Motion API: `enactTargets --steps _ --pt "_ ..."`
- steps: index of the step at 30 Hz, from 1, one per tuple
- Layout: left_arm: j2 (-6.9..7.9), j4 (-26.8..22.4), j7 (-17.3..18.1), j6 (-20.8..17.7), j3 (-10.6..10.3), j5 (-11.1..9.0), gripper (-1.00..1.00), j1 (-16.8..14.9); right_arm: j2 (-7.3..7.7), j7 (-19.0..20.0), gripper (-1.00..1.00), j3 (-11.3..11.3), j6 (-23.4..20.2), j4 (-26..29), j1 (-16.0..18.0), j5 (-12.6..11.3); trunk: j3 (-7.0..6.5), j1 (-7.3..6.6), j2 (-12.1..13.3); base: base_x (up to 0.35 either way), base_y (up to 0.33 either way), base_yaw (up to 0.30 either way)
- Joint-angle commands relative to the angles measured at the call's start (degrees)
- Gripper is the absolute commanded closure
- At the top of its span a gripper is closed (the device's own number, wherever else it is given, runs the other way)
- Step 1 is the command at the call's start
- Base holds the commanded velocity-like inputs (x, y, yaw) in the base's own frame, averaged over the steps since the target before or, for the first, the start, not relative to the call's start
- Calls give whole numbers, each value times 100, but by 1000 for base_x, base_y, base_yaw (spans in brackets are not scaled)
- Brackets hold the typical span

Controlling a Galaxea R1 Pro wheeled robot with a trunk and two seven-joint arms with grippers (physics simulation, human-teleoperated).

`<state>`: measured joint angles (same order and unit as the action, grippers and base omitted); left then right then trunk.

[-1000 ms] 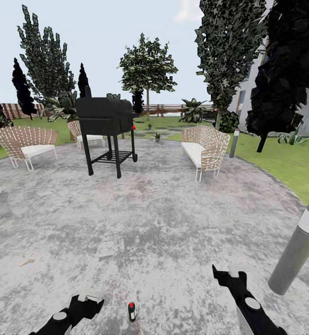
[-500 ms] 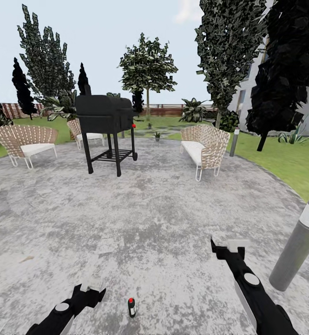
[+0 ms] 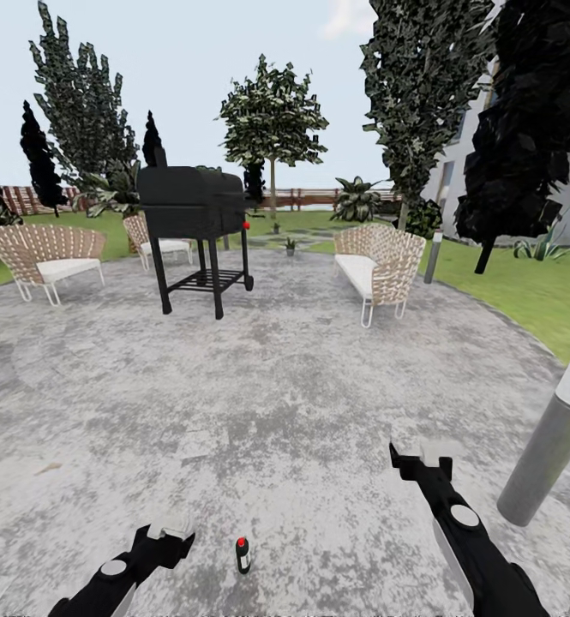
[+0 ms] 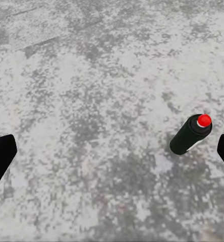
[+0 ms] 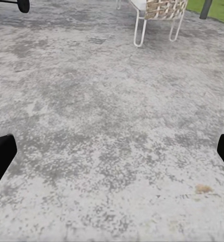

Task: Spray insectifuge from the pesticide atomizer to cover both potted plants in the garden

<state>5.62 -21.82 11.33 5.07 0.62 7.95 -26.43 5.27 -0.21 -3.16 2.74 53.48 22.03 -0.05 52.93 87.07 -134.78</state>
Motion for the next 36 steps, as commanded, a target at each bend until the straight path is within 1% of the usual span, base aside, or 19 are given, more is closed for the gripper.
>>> enactTargets --steps 1,10,16,21,24,27,29,31,36 --pt "1 3 10 29 8 58 -100 -3 0 -3 -100 0 16 0 3 -2 33 21 -44 0 0 0" --pt "0 3 10 37 2 65 -100 3 0 -3 -100 0 14 13 3 -3 276 219 -405 0 0 0" --pt "5 3 10 46 -272 59 -100 -2 0 -5 -100 0 16 12 3 -4 419 351 -645 0 0 0" --pt "1 3 10 60 -298 58 -100 -2 0 0 -100 0 16 5 3 -4 511 460 -846 0 0 -133" --pt "-1 7 10 76 -299 58 -100 8 0 2 -100 0 16 -1 3 2 578 468 -850 0 0 -285" --pt "-6 93 10 332 -299 58 -100 13 -4 2 -100 3 16 -3 3 4 644 476 -854 0 0 -293" --pt "-7 253 10 676 -299 61 -100 9 -7 -1 -100 6 16 -4 3 5 688 481 -857 0 0 -275" --pt "-8 371 10 836 -308 64 -100 8 -8 0 -100 7 16 -8 3 5 733 486 -859 0 0 -175" --pt "-8 513 3 987 -316 74 -100 3 -14 8 -100 15 16 -99 3 26 844 499 -866 0 0 -49"
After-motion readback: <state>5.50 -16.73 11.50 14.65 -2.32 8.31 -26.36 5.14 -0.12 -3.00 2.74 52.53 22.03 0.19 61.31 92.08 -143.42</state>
